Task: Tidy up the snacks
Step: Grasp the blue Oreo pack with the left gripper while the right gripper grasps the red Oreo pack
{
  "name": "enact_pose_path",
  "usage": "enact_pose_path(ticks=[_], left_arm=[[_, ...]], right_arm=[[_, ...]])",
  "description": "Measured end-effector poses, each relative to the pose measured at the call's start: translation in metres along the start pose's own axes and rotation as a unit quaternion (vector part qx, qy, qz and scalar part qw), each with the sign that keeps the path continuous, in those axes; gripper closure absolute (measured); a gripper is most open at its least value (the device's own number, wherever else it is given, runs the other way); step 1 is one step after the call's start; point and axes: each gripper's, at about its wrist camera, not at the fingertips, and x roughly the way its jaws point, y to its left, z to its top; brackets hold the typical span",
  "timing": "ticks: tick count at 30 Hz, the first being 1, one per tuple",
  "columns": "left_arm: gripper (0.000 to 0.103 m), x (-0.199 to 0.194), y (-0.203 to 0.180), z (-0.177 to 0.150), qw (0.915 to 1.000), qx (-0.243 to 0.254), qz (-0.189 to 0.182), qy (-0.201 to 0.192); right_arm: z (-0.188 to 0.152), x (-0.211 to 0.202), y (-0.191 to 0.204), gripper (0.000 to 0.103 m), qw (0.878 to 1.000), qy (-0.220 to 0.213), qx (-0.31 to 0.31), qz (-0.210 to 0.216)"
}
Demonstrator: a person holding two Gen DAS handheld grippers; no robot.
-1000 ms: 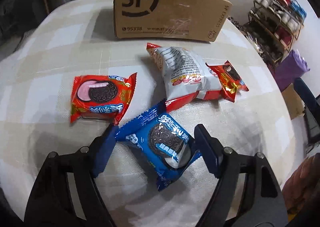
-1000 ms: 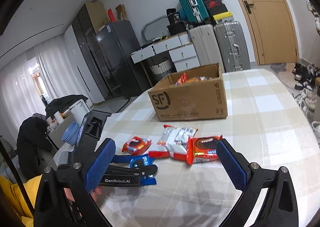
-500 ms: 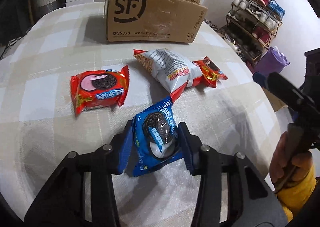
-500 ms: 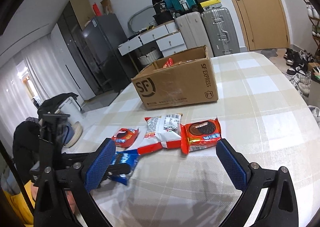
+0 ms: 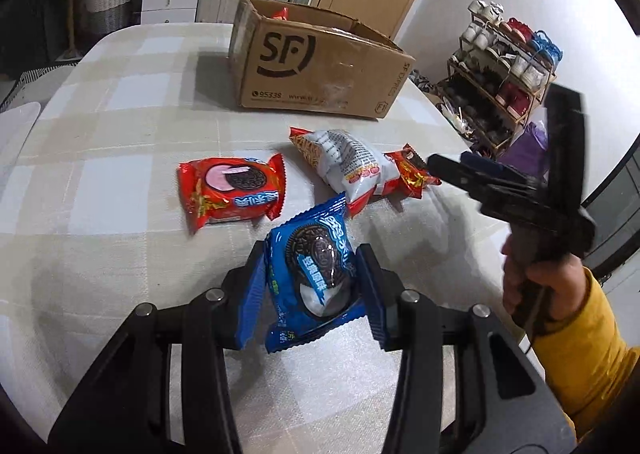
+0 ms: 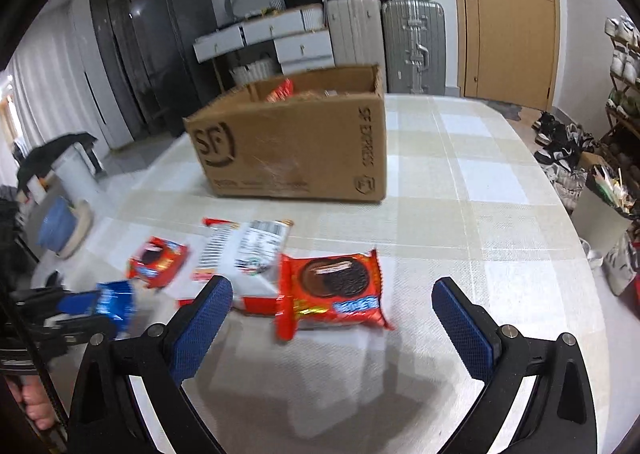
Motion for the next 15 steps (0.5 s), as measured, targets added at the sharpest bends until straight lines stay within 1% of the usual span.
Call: enact_pose_path(ticks=[2,4,6,7,10,12,15], left_arm=[[0.062,-0.002,0.002,-0.001,1.0,-0.004,-0.003,-0.001],[0.062,-0.003,0.002,-0.003,1.0,-0.005,-0.004,-0.001],[0.062,-0.002,0.002,-0.003,1.0,-0.005,-0.003,0.001],[0.062,-0.003,0.003,-0.002,1.0,-0.004,-0.003,0.001],[0.062,-0.001,0.002,-0.001,1.0,-0.004,-0.004,0.001],[0.062,0.0,0.001,0.0,1.0,-0.005,-0.003,0.002],[0.062,0.001,-0.001,0.001,1.0,-0.005,-0.002,0.003]], right_arm=[[0.002,0.011,-0.004,0.001,1.0,0.009,0.004,-0.004],[0.003,0.023,-0.004,0.005,1.0,0.021,-0.004,-0.015],[0.003,0.033,-0.006,0.016,0.999,0.035,-0.002,-0.017],[0.002,0.038,-0.007,0.017,0.999,0.042,0.004,-0.012],[0.002,0.041,-0.011,0.017,0.999,0.043,0.016,-0.006],[0.0,0.041,-0.008,0.021,0.999,0.042,0.011,-0.007],[-0.004,0.049,-0.003,0.028,0.998,0.062,-0.001,0.0]])
